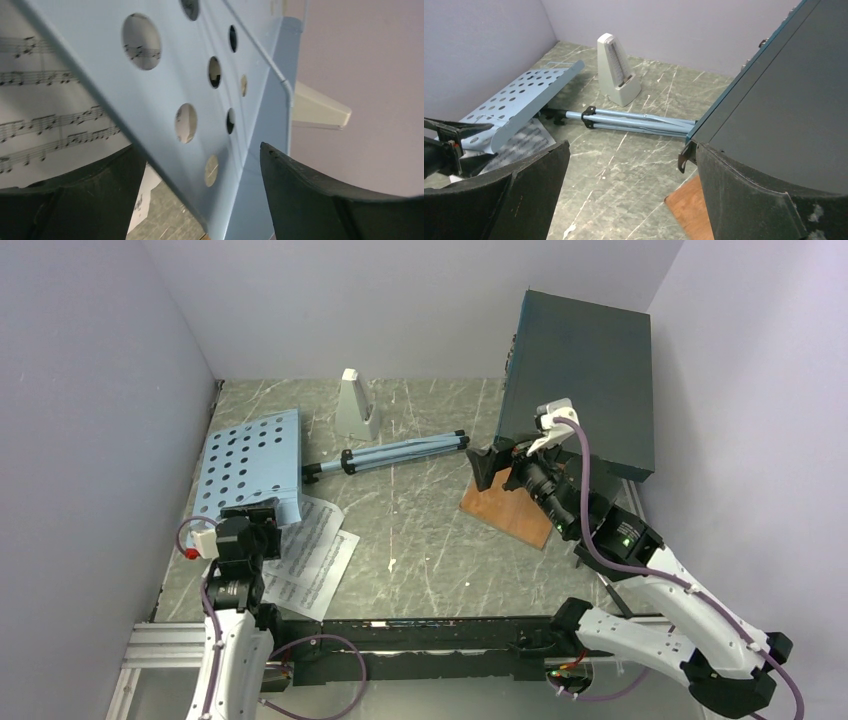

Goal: Set up the instrument practice props

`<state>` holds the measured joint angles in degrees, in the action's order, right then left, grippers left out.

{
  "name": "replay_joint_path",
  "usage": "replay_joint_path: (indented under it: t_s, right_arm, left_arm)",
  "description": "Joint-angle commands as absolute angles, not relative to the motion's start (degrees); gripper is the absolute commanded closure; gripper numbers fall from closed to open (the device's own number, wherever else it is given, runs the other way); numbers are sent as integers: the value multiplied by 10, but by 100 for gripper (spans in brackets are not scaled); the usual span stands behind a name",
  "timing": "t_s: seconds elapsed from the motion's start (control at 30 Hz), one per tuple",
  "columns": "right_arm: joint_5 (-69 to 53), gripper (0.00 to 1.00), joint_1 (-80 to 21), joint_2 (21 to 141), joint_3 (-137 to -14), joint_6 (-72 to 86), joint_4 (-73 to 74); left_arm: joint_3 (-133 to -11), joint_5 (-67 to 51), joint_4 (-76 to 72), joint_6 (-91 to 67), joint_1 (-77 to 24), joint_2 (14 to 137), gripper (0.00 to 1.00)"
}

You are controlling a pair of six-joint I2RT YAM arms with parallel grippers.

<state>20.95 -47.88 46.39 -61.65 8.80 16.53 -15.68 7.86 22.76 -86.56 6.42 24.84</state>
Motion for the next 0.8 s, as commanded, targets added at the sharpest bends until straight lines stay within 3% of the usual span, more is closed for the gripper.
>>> replay_joint_path:
  t_s: [0.0,0.2,0.37,0.47,0.57,0.63,0.73,0.77]
  right_arm:
    - [189,0,-480,473,-634,98,148]
    - [177,0,-480,484,-641,100,150]
    - [169,0,-480,485,-644,100,145]
    - [163,0,-480,488,-643,103,143]
    - [158,0,-480,492,-649,104,146]
    - [157,0,-480,492,-652,104,149]
    - [161,0,-480,485,-653,101,152]
    - [163,0,-480,483,-652,100,153]
  left_arm:
    - [-135,108,81,-859,64,229,16]
    - [-56,134,-55,-915,62,217,27]
    - [-44,149,-83,-916,62,216,35]
    - [-40,152,-109,-907,63,222,46]
    - [-34,146,-151,-892,63,223,64]
    - [-41,140,-152,-874,63,220,69]
    - [-56,132,-158,-824,63,211,93]
    - [-64,129,-152,-810,63,207,96]
